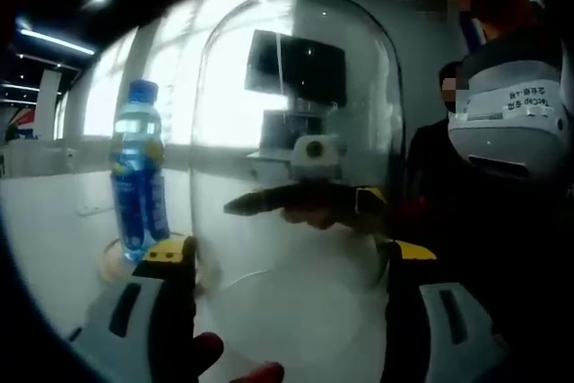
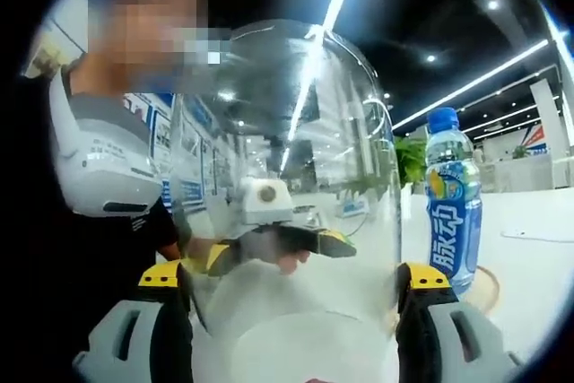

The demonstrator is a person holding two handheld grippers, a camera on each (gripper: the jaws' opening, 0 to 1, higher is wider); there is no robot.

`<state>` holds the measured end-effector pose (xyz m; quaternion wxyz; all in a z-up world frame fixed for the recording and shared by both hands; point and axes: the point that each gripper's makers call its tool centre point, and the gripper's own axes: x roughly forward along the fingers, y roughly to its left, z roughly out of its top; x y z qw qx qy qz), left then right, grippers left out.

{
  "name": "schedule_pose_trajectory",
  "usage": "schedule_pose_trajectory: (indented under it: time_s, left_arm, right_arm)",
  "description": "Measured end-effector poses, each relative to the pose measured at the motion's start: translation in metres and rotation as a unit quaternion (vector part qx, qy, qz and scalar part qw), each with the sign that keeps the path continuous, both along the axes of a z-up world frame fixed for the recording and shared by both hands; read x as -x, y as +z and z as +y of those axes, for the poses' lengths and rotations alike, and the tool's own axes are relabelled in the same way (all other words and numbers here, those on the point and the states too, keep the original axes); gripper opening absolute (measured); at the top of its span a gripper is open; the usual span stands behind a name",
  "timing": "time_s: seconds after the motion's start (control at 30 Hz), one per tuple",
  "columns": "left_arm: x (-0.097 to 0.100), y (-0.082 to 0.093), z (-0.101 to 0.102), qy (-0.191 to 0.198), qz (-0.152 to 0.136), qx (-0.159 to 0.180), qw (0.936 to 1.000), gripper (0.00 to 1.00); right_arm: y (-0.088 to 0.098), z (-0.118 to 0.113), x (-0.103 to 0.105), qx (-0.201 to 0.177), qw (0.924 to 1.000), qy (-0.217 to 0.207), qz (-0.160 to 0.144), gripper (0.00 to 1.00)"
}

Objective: Open the cover put in the Mizone put the cover back on

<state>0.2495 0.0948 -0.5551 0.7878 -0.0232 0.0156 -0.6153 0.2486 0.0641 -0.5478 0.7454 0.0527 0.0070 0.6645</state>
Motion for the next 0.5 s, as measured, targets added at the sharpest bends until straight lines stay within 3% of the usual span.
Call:
schedule_pose_trajectory:
  time_s: [0.23,0.5]
  left_arm:
    - [-0.0013,0.0026,-0.0032,0.000,0.010,0.011,0.9999,0.78]
    - [-0.0024,0.0069,-0.0065,0.002,0.018,0.027,0.9995,0.81]
  right_arm:
    - [-0.0035,0.0004,-0.0015,0.027,0.9996,0.005,0.012,0.90]
    - [-0.0039,0.0034,-0.0008,0.024,0.9996,-0.004,0.011,0.90]
